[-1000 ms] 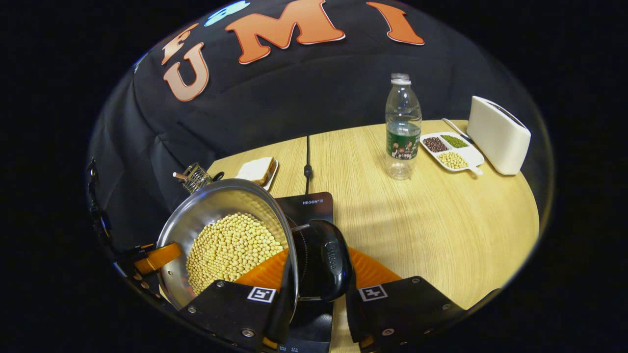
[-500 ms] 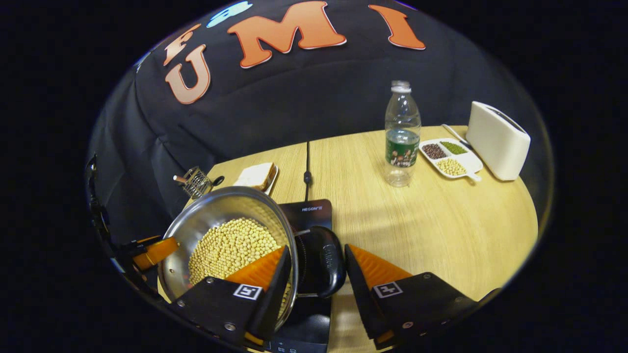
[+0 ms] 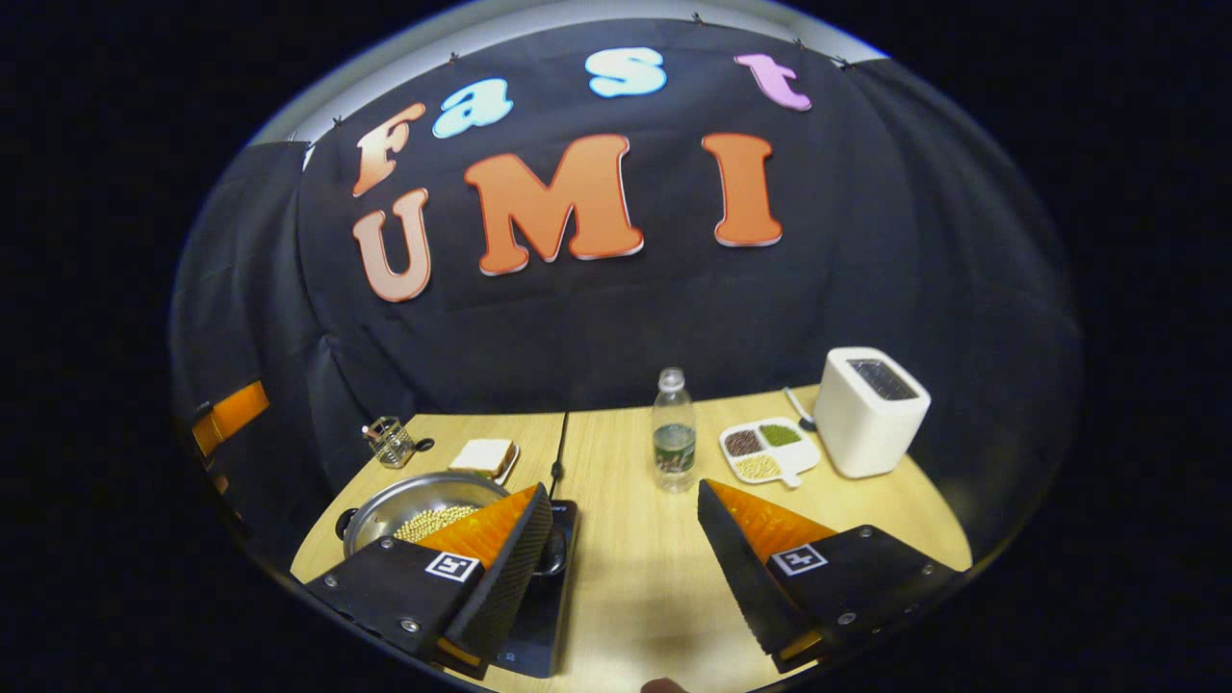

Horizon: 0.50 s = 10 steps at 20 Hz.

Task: First push the handle of the pot to place it horizontally, then grasp the pot with both hands and set it on the induction cooktop.

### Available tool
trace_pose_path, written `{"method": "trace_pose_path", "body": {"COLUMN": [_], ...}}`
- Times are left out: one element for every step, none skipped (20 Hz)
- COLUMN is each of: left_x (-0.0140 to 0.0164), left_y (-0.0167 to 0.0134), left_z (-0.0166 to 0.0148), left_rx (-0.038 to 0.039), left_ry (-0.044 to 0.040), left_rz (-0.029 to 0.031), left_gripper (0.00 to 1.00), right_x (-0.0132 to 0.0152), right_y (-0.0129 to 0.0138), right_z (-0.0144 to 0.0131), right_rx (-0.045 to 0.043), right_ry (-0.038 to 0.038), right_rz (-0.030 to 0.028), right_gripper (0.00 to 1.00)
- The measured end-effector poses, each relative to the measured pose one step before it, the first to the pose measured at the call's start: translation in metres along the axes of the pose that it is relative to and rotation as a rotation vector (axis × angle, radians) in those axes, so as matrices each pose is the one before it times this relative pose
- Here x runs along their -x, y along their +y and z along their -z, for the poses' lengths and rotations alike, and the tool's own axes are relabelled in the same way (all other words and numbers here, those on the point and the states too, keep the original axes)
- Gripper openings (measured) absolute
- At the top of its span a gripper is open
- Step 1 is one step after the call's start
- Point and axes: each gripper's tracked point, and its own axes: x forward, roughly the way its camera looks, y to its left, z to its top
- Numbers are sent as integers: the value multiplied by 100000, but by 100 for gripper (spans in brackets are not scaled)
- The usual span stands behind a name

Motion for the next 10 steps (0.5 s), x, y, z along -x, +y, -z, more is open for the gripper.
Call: {"method": "trace_pose_path", "body": {"left_x": [1126,24,462,621,695,816,935,758,597,550], "left_y": [-805,-272,-405,-55,-194,-221,-194,-229,-238,-435], "left_z": [-2073,-1204,-1621,-1778,-1705,-1463,-1310,-1055,-949,-732], "left_rx": [2732,2924,1825,796,284,492,646,92,-140,-243], "left_ry": [-2256,-1920,-1824,-1492,-1780,-2070,-2346,-2681,-2593,-1915], "left_rz": [1649,1537,1425,365,-196,-991,-1010,-420,-758,264], "left_gripper": [96,99,100,100,98,99,99,99,99,99], "right_x": [1799,1776,1652,1521,1375,1377,1353,1172,980,817], "right_y": [-1485,-1299,-1379,-1256,-1418,-1271,-1195,-1321,-1364,-1109], "right_z": [-1850,-1748,-1697,-1566,-1194,-1258,-1127,-955,-977,-749], "right_rx": [704,747,922,1481,1804,2126,2539,2366,1746,849], "right_ry": [-3596,-3794,-3852,-3577,-2830,-2746,-2529,-2019,-1767,-1397], "right_rz": [801,1129,1090,1233,1517,1517,1106,1880,2645,2016], "right_gripper": [94,95,95,94,94,94,94,94,94,94]}}
